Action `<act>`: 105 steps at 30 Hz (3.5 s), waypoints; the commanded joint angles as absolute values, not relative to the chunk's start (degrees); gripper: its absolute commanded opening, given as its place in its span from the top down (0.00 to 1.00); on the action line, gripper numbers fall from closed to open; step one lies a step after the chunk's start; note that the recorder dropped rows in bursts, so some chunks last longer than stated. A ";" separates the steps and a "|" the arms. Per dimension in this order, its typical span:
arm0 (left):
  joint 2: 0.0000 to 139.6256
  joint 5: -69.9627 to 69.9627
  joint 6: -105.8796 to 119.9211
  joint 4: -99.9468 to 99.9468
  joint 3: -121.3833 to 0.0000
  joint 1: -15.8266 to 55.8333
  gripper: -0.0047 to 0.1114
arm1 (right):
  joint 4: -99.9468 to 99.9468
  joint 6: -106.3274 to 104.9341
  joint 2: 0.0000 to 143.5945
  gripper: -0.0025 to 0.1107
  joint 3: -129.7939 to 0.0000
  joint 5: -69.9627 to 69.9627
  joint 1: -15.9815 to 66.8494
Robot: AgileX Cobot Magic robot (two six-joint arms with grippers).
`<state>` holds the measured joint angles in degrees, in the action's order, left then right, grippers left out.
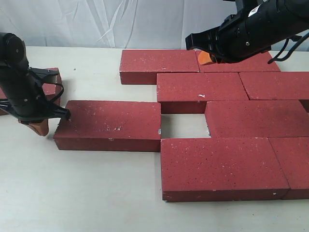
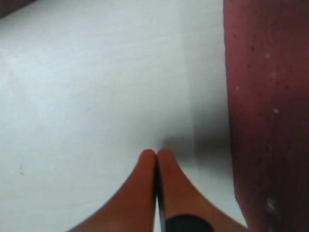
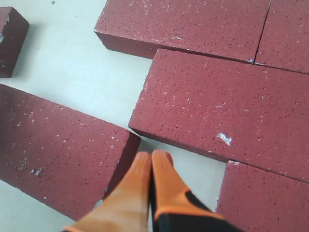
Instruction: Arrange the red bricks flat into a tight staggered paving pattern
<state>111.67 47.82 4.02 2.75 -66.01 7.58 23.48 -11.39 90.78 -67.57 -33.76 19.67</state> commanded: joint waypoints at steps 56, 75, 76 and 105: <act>111.67 53.11 13.94 11.59 -66.18 7.57 0.96 | 23.80 -13.43 93.47 0.98 -67.69 -42.30 23.83; 111.67 49.08 13.94 10.90 -66.18 7.57 0.96 | 22.35 -13.43 101.85 0.98 -67.69 -42.54 37.89; 111.67 48.82 13.94 10.99 -66.18 7.57 0.96 | 22.35 -13.43 102.47 0.98 -67.69 -42.56 38.31; 111.67 47.30 13.94 12.64 -66.18 7.57 0.96 | 20.87 -13.43 109.51 0.98 -67.69 -33.79 40.04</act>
<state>111.67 47.62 13.77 12.15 -66.04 7.58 21.53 -13.06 109.58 -67.57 -34.41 39.98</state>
